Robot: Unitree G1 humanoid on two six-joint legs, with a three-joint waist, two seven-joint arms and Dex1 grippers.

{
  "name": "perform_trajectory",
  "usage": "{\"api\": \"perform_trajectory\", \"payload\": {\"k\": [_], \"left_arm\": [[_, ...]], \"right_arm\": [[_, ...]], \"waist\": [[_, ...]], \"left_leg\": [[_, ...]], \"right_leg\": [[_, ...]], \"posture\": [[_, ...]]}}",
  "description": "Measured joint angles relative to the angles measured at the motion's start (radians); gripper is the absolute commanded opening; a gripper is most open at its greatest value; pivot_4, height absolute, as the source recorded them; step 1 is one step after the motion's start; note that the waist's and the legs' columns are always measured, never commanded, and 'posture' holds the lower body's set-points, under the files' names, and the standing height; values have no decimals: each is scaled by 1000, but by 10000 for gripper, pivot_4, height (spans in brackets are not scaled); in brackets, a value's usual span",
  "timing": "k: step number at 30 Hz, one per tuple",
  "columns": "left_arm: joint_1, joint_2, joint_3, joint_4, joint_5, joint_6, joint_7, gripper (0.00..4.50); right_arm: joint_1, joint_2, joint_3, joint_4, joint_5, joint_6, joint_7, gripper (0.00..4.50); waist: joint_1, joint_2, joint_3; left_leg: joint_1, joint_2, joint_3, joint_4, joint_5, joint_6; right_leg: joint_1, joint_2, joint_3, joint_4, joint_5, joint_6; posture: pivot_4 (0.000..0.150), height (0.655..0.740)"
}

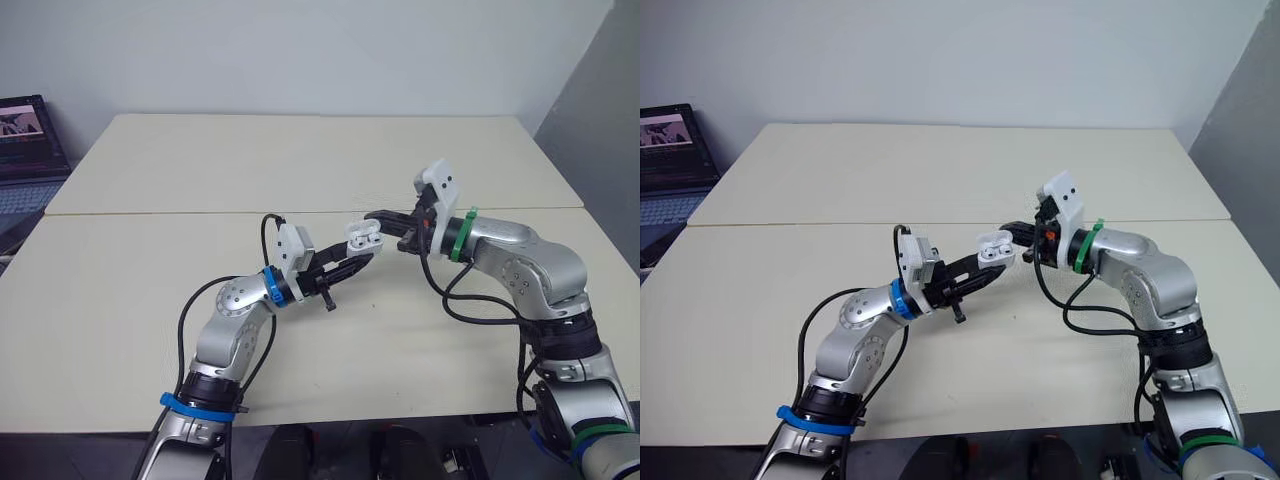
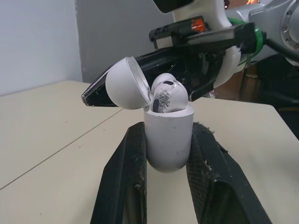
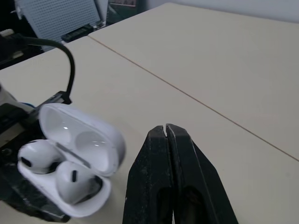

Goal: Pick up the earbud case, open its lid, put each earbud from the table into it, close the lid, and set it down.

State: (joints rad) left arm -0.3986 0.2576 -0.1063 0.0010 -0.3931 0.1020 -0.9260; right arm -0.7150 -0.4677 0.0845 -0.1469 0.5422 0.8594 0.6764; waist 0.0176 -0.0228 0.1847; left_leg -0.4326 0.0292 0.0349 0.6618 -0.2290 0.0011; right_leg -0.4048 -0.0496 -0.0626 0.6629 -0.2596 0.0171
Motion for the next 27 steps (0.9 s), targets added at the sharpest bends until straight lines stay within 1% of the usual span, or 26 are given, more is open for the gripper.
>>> {"api": "perform_trajectory", "payload": {"k": [6,11,19,23,27], "left_arm": [[0,5,5,0,0,-6,-2,7480],[0,5,2,1,1,-7,-7,7480],[-1,4,2,10,2,-5,0,7480],[-1,5,2,10,3,-3,-1,7480],[-1,8,2,16,4,-3,-2,7480]], "right_arm": [[9,-22,-14,-79,21,68,-1,556],[32,-31,-26,-116,20,77,-3,556],[83,-36,-7,-190,-55,-11,-34,556],[76,-26,-45,-195,-45,-29,-47,556],[70,-23,-78,-233,15,0,-42,556]], "waist": [[0,0,0],[0,0,0],[0,0,0],[0,0,0],[0,0,0]], "left_leg": [[0,0,-1,0,0,0],[0,0,0,0,0,0],[0,0,0,0,0,0],[0,0,0,1,0,0],[0,0,0,0,0,0]], "right_leg": [[0,0,0,0,0,0],[0,0,0,0,0,0],[0,0,0,1,0,0],[0,0,0,1,0,0],[0,0,0,1,0,0]], "posture": [[1500,7400],[1500,7400],[1500,7400],[1500,7400],[1500,7400]]}}
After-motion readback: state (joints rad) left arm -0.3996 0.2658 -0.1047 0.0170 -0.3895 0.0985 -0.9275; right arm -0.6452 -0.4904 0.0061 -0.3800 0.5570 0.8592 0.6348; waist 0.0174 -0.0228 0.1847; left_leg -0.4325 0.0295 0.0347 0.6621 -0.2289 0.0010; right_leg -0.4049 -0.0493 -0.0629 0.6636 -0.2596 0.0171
